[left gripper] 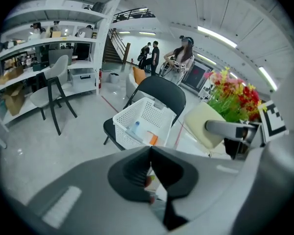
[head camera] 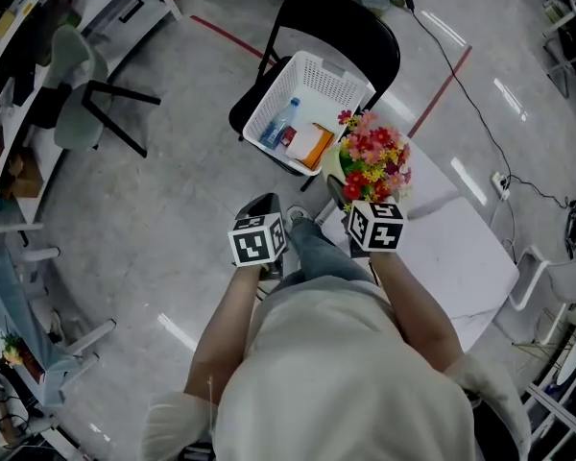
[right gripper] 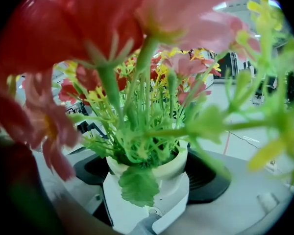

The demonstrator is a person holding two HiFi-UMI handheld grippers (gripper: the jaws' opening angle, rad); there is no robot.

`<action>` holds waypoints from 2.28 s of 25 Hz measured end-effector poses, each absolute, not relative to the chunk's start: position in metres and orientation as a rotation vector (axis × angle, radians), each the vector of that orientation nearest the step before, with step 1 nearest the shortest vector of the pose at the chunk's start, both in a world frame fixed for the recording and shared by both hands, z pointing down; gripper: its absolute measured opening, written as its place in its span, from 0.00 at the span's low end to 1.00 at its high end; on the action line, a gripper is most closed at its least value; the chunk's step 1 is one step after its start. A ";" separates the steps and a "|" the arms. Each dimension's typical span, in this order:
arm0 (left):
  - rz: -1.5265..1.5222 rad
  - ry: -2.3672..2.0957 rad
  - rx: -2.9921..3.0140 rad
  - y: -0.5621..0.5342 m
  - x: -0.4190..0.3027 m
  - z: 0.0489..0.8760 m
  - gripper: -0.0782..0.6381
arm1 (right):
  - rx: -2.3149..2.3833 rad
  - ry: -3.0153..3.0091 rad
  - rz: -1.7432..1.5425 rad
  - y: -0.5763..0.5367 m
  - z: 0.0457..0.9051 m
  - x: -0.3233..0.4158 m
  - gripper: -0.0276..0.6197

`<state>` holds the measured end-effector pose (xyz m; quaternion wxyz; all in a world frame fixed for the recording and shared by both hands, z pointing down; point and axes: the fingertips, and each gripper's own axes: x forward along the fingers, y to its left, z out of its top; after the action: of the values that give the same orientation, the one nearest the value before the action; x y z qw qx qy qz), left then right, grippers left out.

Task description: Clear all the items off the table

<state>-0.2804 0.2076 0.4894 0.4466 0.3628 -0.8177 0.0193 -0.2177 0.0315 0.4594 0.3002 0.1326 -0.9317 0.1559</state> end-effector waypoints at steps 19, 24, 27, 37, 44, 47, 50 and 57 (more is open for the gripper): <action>0.038 -2.016 0.833 0.180 -0.389 0.496 0.12 | 0.290 -2.405 0.368 -0.012 0.486 -0.340 0.78; 0.045 -2.008 0.823 0.170 -0.406 0.503 0.12 | 0.277 -2.383 0.369 -0.022 0.502 -0.360 0.78; 0.038 -2.009 0.817 0.162 -0.417 0.507 0.12 | 0.261 -2.370 0.355 -0.027 0.511 -0.371 0.78; 0.052 -1.981 0.845 0.132 -0.439 0.527 0.12 | 0.289 -2.325 0.379 -0.042 0.548 -0.395 0.78; 0.077 -1.945 0.891 0.115 -0.458 0.543 0.12 | 0.332 -2.292 0.398 -0.049 0.576 -0.419 0.78; 0.085 -1.921 0.914 0.107 -0.468 0.552 0.12 | 0.354 -2.272 0.396 -0.054 0.588 -0.428 0.78; 0.085 -1.901 0.927 0.101 -0.479 0.561 0.12 | 0.378 -2.251 0.397 -0.057 0.600 -0.437 0.78; 0.102 -1.849 0.987 0.082 -0.490 0.576 0.12 | 0.423 -2.194 0.401 -0.063 0.631 -0.455 0.78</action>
<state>-0.4896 0.0819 0.5758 0.4984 0.4077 -0.7640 0.0422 -0.4545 -0.0626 0.6309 0.4223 0.1690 -0.8761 0.1601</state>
